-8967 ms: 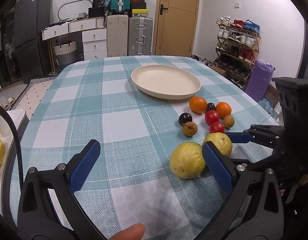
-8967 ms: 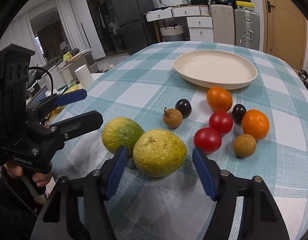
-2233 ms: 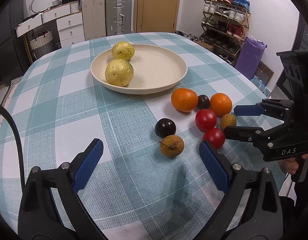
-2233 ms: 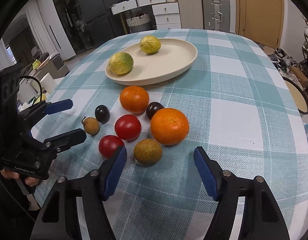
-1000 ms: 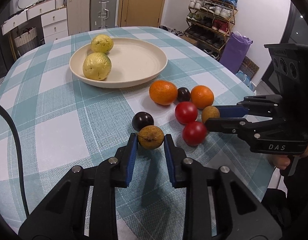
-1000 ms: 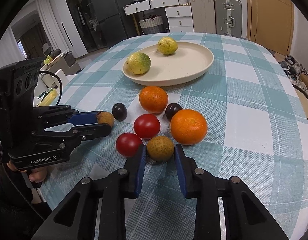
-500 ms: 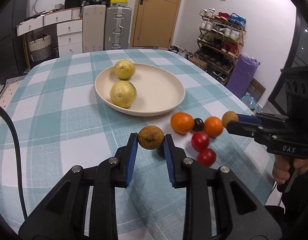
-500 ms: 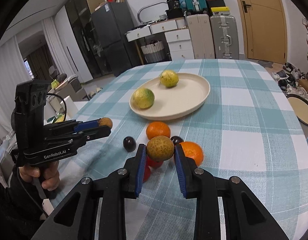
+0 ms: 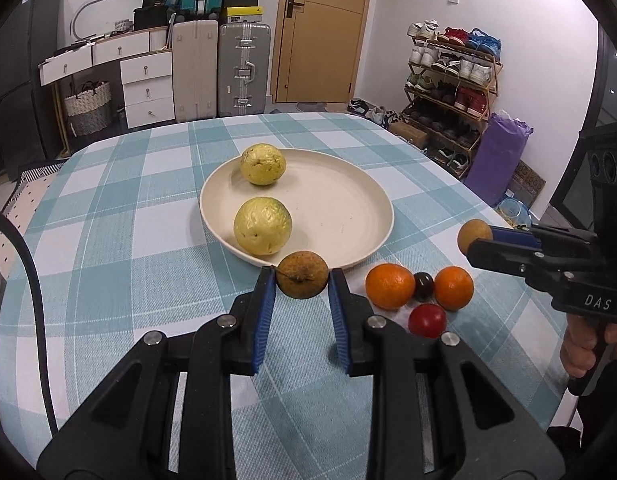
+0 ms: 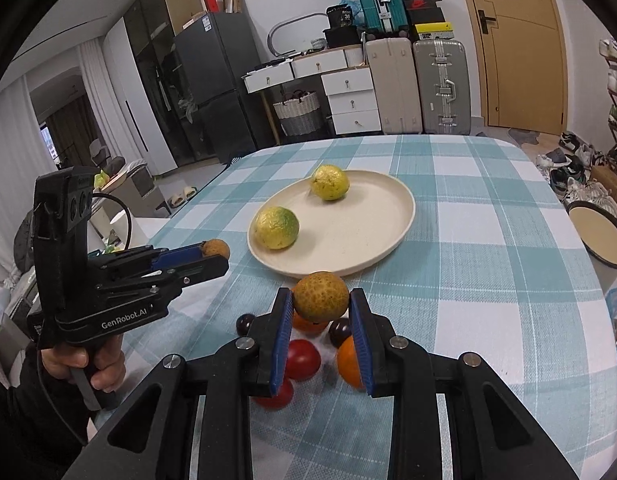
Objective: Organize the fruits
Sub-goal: 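Carry both brown longans onto the cream plate and release them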
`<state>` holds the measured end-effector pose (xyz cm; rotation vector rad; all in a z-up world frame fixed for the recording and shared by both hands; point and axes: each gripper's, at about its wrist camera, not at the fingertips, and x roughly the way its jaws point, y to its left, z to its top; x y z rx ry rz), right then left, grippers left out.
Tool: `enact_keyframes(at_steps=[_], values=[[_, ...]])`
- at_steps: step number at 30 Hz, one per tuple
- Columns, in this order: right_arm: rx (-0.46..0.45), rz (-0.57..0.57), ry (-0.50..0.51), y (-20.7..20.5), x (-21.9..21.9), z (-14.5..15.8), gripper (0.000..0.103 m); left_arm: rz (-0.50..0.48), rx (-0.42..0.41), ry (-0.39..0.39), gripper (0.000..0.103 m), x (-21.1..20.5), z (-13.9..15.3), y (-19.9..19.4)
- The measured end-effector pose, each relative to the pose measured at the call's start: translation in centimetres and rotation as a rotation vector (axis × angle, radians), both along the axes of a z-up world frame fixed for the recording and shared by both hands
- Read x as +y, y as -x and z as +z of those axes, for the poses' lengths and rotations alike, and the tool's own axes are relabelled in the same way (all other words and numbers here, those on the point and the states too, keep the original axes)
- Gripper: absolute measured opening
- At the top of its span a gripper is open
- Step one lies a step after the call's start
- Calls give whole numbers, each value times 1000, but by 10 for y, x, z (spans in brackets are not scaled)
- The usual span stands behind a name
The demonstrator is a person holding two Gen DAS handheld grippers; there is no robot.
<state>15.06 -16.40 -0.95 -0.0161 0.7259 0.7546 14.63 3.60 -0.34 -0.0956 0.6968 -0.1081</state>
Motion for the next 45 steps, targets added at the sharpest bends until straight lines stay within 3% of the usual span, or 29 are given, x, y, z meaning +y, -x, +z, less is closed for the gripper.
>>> enact_keyframes(at_steps=[30,45], values=[[15,-22,31,-53,29,-2,29,39,73,18,24,17,-27,-77],[55,-53,89,-84,46,-17,29,78,68,55,24,28,-31,-88]])
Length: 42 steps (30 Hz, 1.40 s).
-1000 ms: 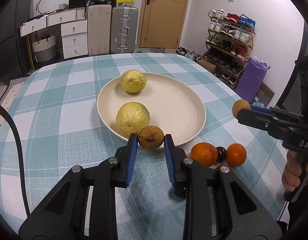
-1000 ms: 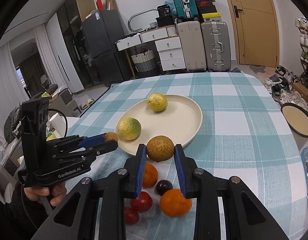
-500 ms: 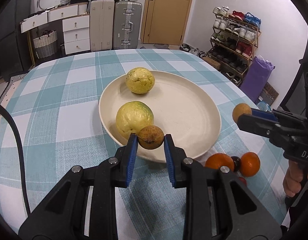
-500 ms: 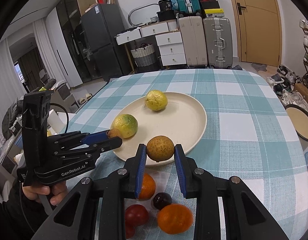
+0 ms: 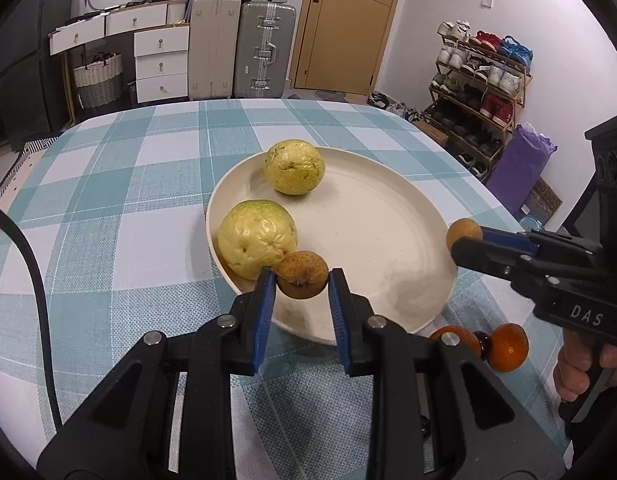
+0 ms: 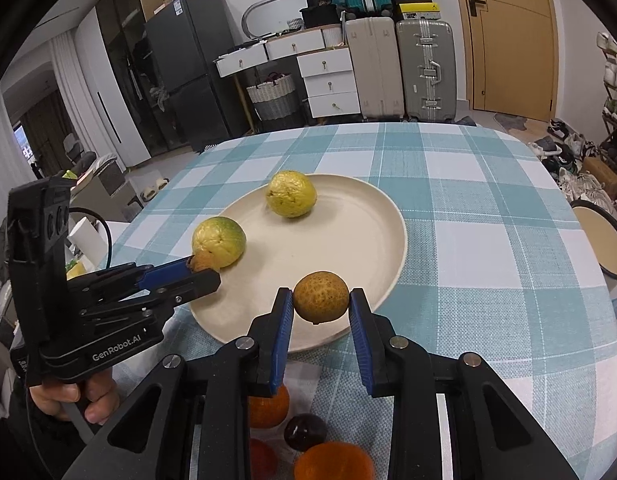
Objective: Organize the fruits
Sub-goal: 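Carry both brown longans onto the cream plate and release them, then move the left gripper to the dark plum and close on it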
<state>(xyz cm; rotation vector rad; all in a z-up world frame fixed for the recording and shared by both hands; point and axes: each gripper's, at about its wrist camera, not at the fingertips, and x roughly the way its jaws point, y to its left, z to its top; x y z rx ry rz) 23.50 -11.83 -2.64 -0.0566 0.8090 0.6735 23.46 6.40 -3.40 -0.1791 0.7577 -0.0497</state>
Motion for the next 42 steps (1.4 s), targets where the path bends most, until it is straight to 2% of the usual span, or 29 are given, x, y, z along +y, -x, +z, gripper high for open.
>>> enact_keyframes(at_steps=[9,16,18,20,23,25,29,31,32,37,42], values=[[17,15,33,-5,17,-12,29,23,-11,9,24,4,2,4],[25,-39,42,-14,17,-15,29,36,-19,-8,24,2,3,6],[12,-54,47,-15,16,-14,32,37,-27,-10,24,2,4,8],[-6,-65,43,-14,12,-10,43,39,-41,-19,24,1,6,10],[-23,-73,31,-8,4,-4,51,34,-73,-29,25,-1,10,15],[-33,-84,32,-4,-3,0,56,33,-90,-36,33,-2,13,18],[-48,-115,2,8,-23,7,79,27,-92,-38,49,-3,14,24],[-45,-121,-11,13,-32,9,88,31,-96,-37,66,-4,15,29],[-43,-127,-16,16,-36,9,91,32,-100,-37,69,-4,16,32],[-37,-149,-31,28,-55,9,102,16,-118,-63,83,-14,23,53],[-39,-140,-29,42,-65,9,103,5,-114,-100,90,-24,29,76]])
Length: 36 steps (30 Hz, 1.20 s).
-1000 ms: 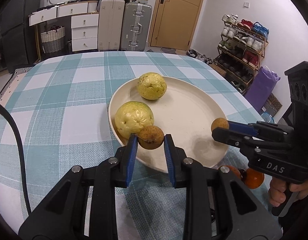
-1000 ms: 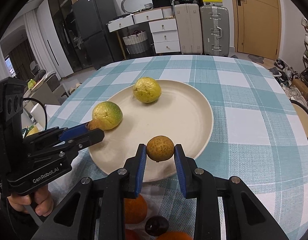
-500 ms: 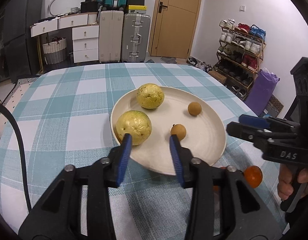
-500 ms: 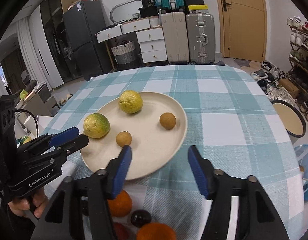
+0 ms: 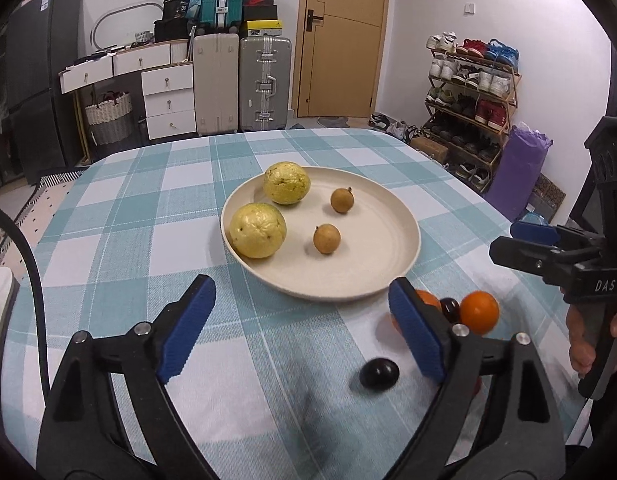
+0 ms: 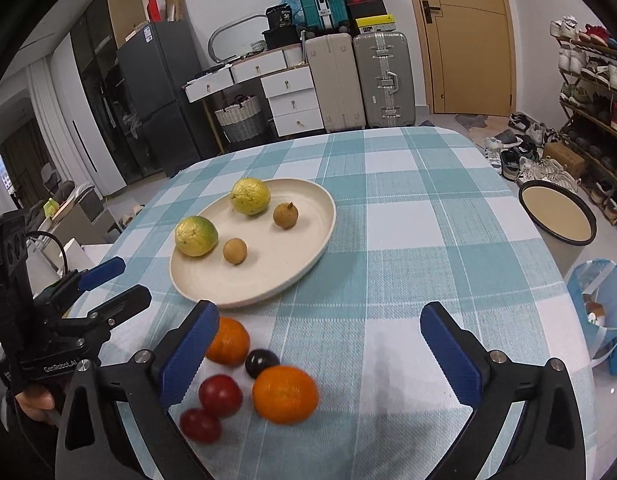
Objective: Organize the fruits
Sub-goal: 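Move the left gripper to the dark plum and close on it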
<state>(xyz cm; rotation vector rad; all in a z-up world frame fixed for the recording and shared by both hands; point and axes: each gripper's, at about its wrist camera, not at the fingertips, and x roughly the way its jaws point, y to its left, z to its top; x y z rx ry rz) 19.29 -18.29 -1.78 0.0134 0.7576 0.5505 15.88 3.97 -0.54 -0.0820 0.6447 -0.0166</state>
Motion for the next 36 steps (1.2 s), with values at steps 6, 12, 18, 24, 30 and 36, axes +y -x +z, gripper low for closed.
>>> enact_keyframes(at_steps=[6,12,18,24,30,36], values=[[3,-11,-16,20,-16,-3,103,-8,-20,-1,101,-6,7,28],[-2,4,5,26,-16,-1,103,-4,-7,1,102,-9,7,40],[9,31,50,27,-8,-10,103,-28,17,2,102,-12,1,38],[49,39,81,25,-3,-24,103,-40,40,16,102,-14,-4,35],[65,47,108,25,2,-32,103,-73,76,25,102,-20,-11,30],[84,44,109,24,2,-37,103,-90,114,-16,102,-30,-20,26]])
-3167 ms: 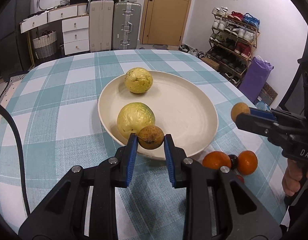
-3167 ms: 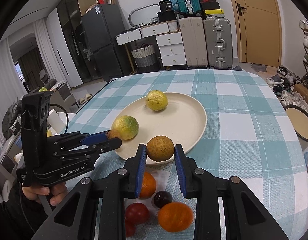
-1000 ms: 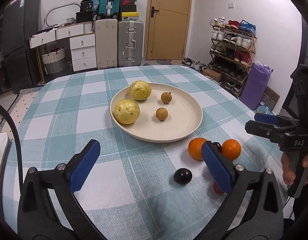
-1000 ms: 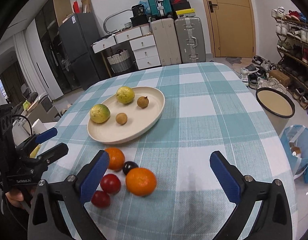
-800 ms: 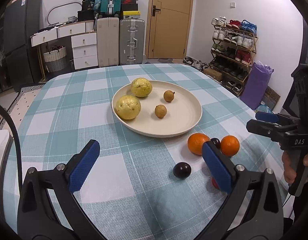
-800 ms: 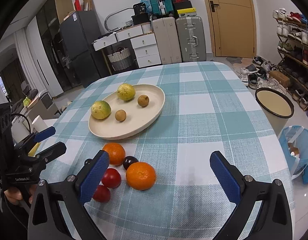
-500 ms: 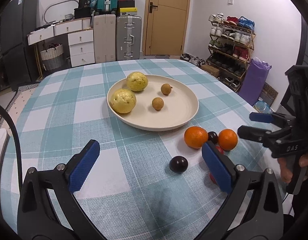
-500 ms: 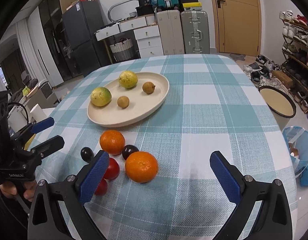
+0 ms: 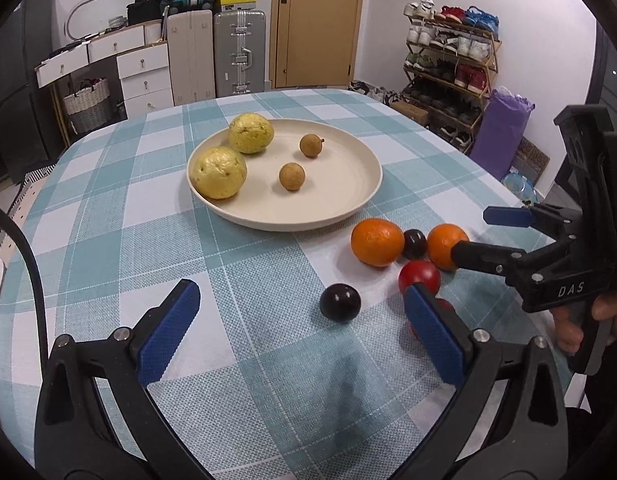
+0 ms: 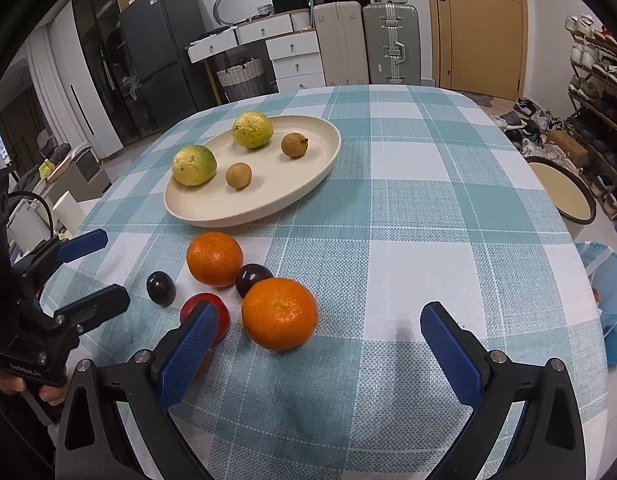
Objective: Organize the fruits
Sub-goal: 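Move the left gripper to the dark plum and close on it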
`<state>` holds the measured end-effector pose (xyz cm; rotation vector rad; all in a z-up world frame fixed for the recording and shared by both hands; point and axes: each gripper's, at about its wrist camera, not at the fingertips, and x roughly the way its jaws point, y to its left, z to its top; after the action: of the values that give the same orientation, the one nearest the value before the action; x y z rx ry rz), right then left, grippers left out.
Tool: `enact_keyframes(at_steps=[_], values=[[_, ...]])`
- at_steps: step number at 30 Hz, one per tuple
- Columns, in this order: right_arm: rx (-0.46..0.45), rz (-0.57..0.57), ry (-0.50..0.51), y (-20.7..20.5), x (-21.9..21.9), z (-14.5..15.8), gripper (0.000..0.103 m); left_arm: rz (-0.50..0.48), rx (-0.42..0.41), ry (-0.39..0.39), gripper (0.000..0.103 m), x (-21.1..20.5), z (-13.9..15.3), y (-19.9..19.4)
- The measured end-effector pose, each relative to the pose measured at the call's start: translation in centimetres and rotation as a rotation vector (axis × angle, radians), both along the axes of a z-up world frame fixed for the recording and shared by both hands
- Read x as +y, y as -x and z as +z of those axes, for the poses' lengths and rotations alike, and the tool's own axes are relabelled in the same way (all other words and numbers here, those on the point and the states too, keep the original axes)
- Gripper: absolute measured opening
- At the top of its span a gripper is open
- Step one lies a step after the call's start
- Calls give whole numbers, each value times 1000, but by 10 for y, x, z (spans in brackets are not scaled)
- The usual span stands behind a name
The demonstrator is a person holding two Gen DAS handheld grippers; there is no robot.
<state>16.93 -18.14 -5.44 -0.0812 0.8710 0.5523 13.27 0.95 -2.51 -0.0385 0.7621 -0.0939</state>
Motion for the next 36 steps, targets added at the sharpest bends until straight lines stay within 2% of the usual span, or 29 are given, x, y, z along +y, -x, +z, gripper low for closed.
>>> enact_keyframes(at_steps=[10,14,17,29,36], values=[[20,26,16,3,8,-6,101,10,46,-4,101,1,-9,-6],[25,28,22,3,7,-7,89,2,59,13,101,3,-11,-9],[38,19,15,1,4,-7,85,-13,64,22,98,2,-12,-8],[41,45,-2,2,6,-7,71,-46,106,47,72,-4,-18,-13],[45,66,-14,4,9,-6,60,-75,143,35,52,-11,-24,-19]])
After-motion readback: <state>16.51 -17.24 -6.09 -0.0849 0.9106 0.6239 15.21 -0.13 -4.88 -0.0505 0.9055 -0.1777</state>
